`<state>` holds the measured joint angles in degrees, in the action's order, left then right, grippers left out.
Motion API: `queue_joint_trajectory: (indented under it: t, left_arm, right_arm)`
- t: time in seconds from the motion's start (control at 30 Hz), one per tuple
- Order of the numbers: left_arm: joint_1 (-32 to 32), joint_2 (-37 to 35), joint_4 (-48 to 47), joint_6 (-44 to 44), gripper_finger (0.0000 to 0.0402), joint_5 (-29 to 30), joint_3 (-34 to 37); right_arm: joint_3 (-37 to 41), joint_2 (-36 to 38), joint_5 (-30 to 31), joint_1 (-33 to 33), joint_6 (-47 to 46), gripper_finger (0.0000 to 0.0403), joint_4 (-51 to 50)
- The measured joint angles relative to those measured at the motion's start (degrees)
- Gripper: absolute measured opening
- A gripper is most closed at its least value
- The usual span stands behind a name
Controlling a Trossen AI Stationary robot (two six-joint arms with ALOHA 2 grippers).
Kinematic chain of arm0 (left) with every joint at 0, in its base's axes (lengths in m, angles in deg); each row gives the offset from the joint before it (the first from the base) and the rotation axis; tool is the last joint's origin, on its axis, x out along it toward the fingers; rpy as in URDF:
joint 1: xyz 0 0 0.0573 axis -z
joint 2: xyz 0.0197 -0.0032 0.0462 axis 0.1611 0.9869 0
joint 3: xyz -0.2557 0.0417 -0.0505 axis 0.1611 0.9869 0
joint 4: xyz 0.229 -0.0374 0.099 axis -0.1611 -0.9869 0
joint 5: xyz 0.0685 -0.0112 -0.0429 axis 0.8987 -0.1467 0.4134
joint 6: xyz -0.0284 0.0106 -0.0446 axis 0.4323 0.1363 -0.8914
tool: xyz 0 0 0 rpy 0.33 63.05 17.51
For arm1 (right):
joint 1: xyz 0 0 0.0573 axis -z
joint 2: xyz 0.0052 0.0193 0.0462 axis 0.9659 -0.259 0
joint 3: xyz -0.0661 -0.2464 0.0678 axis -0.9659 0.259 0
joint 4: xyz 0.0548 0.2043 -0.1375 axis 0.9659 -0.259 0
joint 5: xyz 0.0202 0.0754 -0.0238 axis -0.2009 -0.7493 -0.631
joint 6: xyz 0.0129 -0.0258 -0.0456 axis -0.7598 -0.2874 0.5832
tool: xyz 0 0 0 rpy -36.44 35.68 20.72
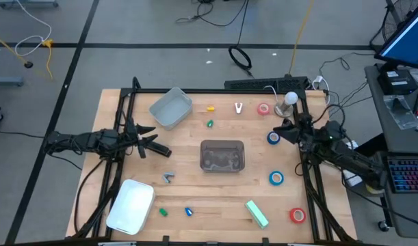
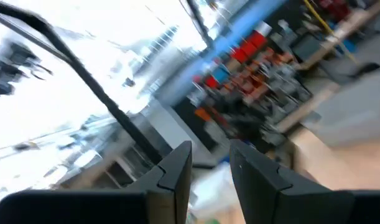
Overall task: Pick and place Stapler, Stapler remover, tape
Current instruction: Put the light green stapler into the gray bin
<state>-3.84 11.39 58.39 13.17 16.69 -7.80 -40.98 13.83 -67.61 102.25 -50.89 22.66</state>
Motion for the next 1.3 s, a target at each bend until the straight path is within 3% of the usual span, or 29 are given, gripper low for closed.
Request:
queue_joint_trajectory:
  t: [0.13, 0.33, 0.57, 0.67, 0.97, 1.3]
  left_arm:
    - [0.00, 0.00, -0.15, 0.11, 0.0175, 0.02, 0.00]
    - [0.01, 0.00, -0.15, 1.75, 0.0175, 0.04, 0.00]
    - [0.00, 0.02, -0.15, 4.95, 0.0175, 0.04, 0.00]
    - [0.00, 0.00, -0.15, 5.03, 0.0175, 0.04, 0.00]
    - [0.02, 0.00, -0.15, 5.03, 0.0175, 0.07, -0.01]
    - [0.00, 0.00, -0.15, 4.98, 0.0175, 0.07, 0.00]
  right_arm:
    - [-0.03, -1.28, 1.85, -3.05, -2.25, 0.0100, 6.32]
    - [-0.04, -3.44, 5.95, -5.07, -0.95, 0.0100, 7.84]
    - [-0.04, -4.35, 21.27, -5.26, -4.24, 0.0100, 8.23]
    - [-0.04, -4.38, 24.93, -5.24, -3.98, 0.0100, 8.20]
    - [-0.04, -7.80, 21.31, -5.26, 3.27, 0.0100, 9.08]
    - [-8.25, -26.33, 13.01, -13.74, 7.51, 0.0100, 10.27]
